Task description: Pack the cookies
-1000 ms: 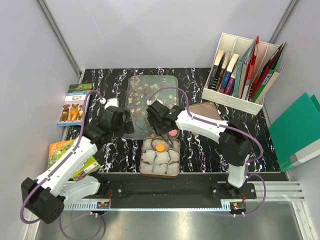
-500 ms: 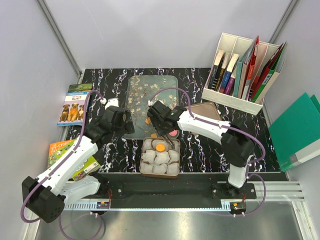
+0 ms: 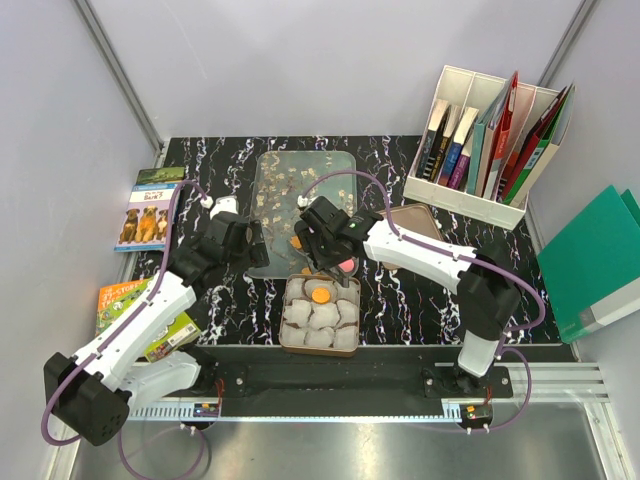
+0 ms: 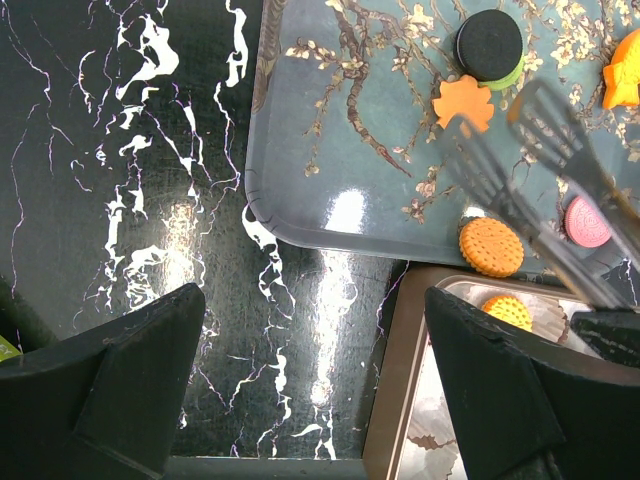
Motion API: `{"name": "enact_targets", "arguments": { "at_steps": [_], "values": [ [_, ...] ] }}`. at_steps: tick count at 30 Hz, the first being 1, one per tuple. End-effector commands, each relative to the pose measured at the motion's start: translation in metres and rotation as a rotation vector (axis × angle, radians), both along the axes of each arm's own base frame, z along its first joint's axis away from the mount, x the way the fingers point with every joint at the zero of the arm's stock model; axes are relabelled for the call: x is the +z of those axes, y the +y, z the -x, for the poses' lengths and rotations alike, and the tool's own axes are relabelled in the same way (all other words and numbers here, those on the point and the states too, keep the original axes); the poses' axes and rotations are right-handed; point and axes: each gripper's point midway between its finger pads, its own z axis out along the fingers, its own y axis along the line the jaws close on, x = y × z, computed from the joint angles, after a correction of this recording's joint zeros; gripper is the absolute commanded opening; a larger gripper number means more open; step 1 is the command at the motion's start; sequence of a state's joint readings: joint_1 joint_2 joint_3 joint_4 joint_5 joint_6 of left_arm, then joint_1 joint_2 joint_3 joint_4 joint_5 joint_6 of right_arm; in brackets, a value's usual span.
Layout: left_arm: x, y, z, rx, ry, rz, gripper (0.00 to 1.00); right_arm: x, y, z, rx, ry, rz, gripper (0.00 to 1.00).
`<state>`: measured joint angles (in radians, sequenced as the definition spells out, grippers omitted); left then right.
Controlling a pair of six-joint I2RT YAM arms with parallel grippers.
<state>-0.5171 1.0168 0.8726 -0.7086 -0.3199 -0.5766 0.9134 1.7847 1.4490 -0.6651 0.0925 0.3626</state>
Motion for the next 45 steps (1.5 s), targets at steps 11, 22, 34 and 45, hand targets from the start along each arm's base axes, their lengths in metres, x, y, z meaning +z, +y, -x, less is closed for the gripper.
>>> {"name": "enact_targets", "arguments": {
  "at_steps": [11, 22, 34, 45],
  "values": [
    [-0.002, 0.0, -0.003, 0.004, -0.014, -0.005, 0.94, 0.004, 0.011, -0.005, 0.017, 0.012, -0.021, 0.58],
    [-0.003, 0.001, -0.003, 0.007, -0.015, -0.009, 0.94, -0.008, 0.013, -0.012, 0.014, 0.013, 0.01, 0.55],
    [-0.003, 0.001, -0.002, 0.006, -0.014, -0.008, 0.94, 0.037, 0.003, -0.01, -0.006, -0.058, -0.048, 0.42],
    [-0.001, 0.002, -0.002, 0.011, -0.022, -0.005, 0.94, 0.117, -0.04, 0.03, -0.005, -0.122, -0.163, 0.28]
  ]
}}
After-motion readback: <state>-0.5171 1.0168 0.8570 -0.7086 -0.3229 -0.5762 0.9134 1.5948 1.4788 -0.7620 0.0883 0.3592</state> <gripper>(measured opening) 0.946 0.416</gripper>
